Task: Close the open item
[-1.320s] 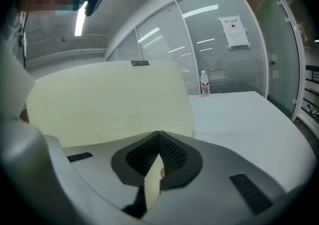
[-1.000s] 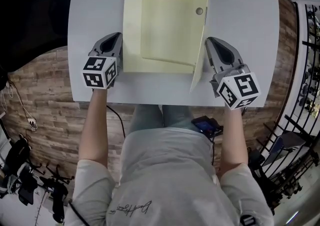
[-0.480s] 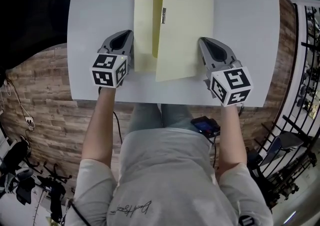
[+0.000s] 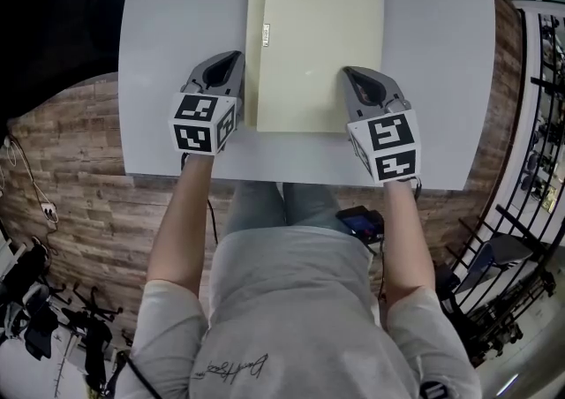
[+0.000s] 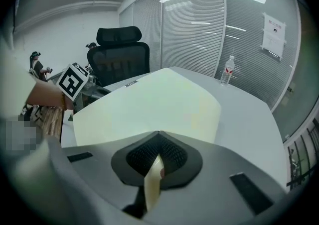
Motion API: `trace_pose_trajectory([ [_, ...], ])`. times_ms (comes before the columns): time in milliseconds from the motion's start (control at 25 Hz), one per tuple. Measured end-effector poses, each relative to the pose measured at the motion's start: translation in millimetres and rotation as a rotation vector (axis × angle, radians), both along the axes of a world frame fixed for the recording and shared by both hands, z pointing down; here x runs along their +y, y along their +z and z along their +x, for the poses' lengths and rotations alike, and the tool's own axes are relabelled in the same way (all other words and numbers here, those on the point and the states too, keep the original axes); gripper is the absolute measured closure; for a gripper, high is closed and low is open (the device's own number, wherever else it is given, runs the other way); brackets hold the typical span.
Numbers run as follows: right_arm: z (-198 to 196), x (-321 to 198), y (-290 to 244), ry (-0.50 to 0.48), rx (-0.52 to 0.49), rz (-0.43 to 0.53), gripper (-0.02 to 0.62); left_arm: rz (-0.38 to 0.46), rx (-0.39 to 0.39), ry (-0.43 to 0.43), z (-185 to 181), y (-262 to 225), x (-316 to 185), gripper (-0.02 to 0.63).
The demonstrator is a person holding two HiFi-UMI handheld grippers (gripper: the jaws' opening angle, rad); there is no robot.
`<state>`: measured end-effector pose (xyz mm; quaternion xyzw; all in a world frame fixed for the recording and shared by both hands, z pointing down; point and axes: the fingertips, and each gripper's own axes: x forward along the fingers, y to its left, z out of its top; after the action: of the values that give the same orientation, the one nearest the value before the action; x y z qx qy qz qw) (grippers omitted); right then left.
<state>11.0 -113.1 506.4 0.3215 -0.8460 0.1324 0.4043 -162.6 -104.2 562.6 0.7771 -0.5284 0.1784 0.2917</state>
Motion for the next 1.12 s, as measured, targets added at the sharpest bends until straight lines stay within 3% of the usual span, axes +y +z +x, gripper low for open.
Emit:
trace_pose_trajectory([
  [200,-9,4,8,-0.049,0.072,-0.013,0.581,0.003,-0.004,-0.014,1,0,-1,0.597],
  [1120,-18,9,29,-0.110,0.189,-0.061,0.581,0.011,0.003,-0.031,4,-3,-1,0.597],
])
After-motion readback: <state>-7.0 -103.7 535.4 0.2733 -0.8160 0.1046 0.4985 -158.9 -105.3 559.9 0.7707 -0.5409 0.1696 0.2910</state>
